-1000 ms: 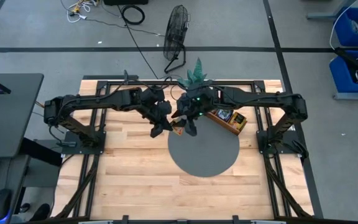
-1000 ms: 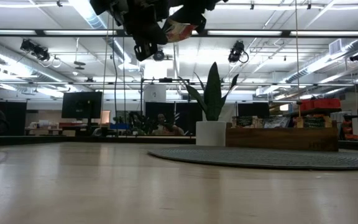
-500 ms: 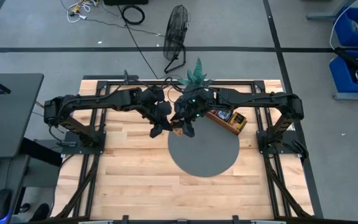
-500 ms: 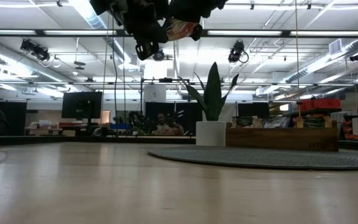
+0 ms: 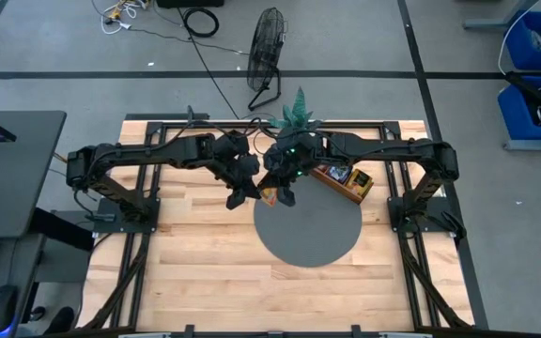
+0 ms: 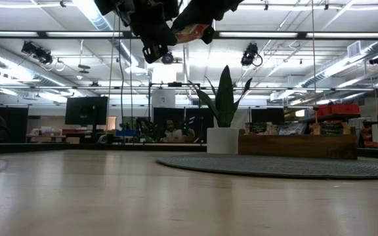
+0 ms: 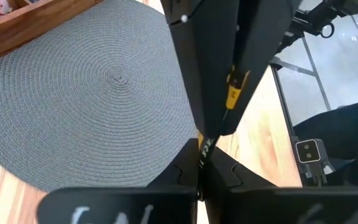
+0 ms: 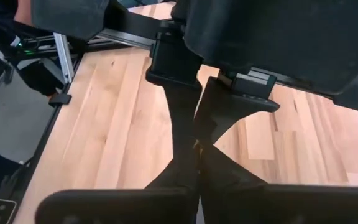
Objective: Pick & Place Tea
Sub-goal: Put the yellow tea bag into the wooden organizer
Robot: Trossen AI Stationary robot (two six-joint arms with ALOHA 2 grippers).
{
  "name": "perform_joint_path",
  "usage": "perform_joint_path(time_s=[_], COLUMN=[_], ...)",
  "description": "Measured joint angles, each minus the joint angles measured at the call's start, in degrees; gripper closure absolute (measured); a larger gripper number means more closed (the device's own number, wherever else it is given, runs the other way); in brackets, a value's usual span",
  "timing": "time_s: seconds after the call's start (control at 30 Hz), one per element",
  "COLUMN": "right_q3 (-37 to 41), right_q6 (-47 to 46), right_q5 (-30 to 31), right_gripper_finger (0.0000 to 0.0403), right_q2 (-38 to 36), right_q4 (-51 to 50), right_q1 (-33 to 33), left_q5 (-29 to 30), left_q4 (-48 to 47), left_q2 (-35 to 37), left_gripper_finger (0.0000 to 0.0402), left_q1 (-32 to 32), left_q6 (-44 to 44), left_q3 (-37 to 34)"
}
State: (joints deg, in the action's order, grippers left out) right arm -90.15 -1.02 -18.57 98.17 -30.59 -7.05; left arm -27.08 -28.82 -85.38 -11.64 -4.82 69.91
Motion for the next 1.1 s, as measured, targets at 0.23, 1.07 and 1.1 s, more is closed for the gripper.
perform_joint_path(time_s=[0.23, 1.07, 1.1], right_q3=[0.0, 58.6, 60.8], right_q6=[0.4, -25.3, -27.8], right_q5=[3.7, 56.1, 58.4], right_gripper_finger=[0.0401, 0.0403, 0.0403], right_q2=[-0.9, -50.5, -51.5], right_q4=[-1.5, 21.3, 21.8], right_q1=[-0.1, 8.2, 9.6], left_q5=[0.0, 9.3, 9.3], left_q4=[-0.4, -4.3, -4.1], left_q2=[0.0, 3.9, 3.9], left_gripper_finger=[0.0348, 0.0289, 0.0289], left_q1=[0.0, -1.3, -1.4], left_q6=[-0.5, -2.1, -2.3], left_q3=[0.0, 0.0, 0.0])
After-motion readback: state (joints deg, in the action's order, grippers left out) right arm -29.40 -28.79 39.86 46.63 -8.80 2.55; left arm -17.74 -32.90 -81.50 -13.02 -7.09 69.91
